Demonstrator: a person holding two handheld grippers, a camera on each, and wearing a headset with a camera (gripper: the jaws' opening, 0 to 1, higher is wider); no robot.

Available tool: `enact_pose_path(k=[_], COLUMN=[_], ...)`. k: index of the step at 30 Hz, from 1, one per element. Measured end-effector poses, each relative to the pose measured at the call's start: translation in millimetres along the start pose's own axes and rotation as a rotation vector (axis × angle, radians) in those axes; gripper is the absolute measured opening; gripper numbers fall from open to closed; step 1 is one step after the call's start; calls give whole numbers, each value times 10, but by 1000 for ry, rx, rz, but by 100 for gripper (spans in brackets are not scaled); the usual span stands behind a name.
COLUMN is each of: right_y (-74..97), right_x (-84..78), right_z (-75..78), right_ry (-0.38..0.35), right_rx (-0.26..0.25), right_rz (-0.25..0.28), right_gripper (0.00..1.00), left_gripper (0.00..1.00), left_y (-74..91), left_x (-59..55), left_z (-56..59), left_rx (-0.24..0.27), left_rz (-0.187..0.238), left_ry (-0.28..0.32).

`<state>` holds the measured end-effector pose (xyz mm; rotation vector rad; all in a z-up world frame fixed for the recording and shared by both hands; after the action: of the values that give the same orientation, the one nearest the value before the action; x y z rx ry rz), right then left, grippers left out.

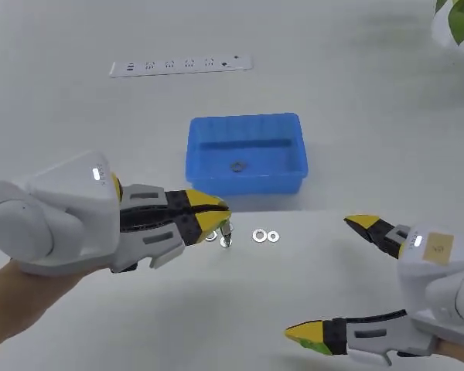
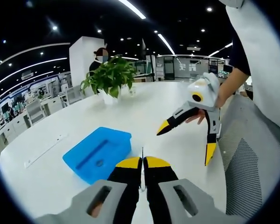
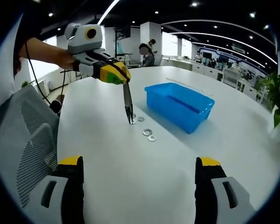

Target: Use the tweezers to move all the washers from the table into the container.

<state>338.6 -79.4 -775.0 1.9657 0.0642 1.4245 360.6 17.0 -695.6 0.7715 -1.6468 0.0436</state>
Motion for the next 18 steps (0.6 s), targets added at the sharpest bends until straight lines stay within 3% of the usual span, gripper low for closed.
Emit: enact_pose_path(k=[11,16,18], right_y=[-24,-103,-153], right_x=[7,136,217], right_z=[-21,-41,-72], right_ry=[-13,-9,-5], right_rx=[12,38,61], right_rz=[-4,17,29], right_gripper=[99,98,96], left_gripper=[6,6,6], left_y=[4,5,-8], left_x=[-30,-18,-5], left_z=[-40,5,26], left_rx=[-14,-61,-77], left_rz=[-6,-49,-56], left_ry=[-9,-79,-78])
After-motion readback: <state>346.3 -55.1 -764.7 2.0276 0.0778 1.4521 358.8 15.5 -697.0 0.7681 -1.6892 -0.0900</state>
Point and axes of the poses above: the centre of the closed fingertips' face, and the gripper's own axes: y roughly backward along the fingers, z roughly to its right, x roughly out of its top, the point moved 1 cm from there along y, roughly backward along the fingers, and after that the axes turned 10 degrees about -y, right-handed, at the moved point
